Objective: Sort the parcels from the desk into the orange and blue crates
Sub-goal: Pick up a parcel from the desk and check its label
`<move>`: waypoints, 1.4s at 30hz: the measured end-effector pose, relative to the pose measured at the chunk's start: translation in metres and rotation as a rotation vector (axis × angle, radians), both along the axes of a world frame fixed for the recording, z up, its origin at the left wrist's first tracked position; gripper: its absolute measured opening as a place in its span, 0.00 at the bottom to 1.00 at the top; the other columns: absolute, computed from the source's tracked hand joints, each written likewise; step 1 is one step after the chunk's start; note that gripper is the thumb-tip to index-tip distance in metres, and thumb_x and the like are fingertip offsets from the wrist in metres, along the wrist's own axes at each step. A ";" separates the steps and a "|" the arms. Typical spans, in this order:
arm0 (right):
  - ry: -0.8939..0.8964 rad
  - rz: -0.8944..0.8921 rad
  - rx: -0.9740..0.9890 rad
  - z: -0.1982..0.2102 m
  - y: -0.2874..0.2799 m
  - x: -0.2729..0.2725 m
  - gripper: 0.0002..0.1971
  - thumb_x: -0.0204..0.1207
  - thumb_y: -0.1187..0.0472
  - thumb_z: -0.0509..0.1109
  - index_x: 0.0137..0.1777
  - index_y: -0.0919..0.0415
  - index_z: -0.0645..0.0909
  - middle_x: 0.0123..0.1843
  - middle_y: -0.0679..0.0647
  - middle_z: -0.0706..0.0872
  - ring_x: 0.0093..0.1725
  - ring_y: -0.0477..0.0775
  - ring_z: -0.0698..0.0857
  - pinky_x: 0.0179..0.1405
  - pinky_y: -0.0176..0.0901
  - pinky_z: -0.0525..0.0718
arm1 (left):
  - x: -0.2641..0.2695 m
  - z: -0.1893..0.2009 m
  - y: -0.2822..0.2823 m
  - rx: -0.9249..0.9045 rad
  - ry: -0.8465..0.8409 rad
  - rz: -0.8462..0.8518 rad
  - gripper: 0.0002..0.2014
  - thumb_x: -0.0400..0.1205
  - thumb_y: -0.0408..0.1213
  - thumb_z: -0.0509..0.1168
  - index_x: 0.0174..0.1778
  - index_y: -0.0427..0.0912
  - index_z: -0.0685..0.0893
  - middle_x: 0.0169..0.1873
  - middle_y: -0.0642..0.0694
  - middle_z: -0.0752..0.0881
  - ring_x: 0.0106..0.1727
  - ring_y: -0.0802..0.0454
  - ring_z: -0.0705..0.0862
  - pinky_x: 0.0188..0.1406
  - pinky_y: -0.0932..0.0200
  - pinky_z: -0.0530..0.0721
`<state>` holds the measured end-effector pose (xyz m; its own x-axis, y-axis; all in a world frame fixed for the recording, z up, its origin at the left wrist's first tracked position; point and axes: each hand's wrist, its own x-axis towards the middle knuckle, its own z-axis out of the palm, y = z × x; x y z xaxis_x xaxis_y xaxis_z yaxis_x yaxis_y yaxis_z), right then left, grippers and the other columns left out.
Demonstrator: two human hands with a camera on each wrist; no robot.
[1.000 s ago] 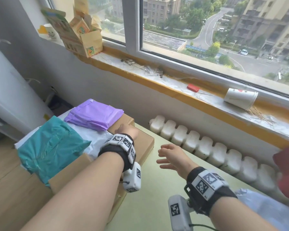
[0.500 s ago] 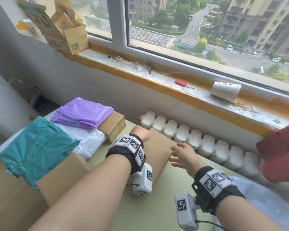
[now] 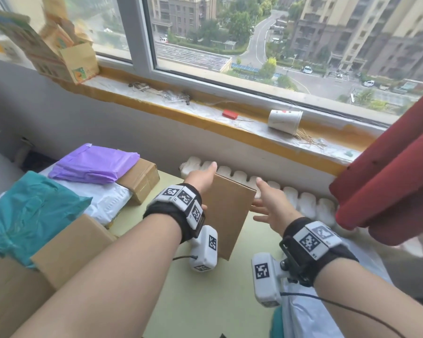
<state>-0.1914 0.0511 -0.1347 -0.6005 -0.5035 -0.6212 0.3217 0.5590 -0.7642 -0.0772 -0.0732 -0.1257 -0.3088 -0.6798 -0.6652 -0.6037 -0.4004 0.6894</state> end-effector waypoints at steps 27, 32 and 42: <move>-0.147 0.208 0.030 -0.004 0.080 -0.013 0.36 0.78 0.30 0.60 0.72 0.60 0.74 0.66 0.63 0.83 0.61 0.64 0.85 0.67 0.70 0.79 | 0.038 -0.019 0.067 0.277 0.328 0.182 0.25 0.68 0.41 0.66 0.63 0.42 0.81 0.46 0.34 0.83 0.36 0.44 0.77 0.33 0.56 0.79; -0.181 0.294 -0.043 -0.001 0.084 -0.017 0.39 0.73 0.24 0.60 0.76 0.50 0.72 0.64 0.60 0.86 0.64 0.64 0.84 0.68 0.70 0.77 | 0.038 -0.013 0.074 0.258 0.503 0.173 0.41 0.49 0.36 0.71 0.63 0.36 0.84 0.65 0.32 0.83 0.52 0.41 0.78 0.39 0.54 0.78; -0.168 0.306 -0.148 0.012 0.101 -0.024 0.28 0.75 0.30 0.65 0.66 0.49 0.80 0.62 0.56 0.88 0.62 0.60 0.86 0.67 0.65 0.79 | 0.032 -0.005 0.091 0.166 0.579 -0.045 0.39 0.57 0.30 0.65 0.67 0.54 0.82 0.69 0.41 0.82 0.68 0.39 0.77 0.54 0.50 0.79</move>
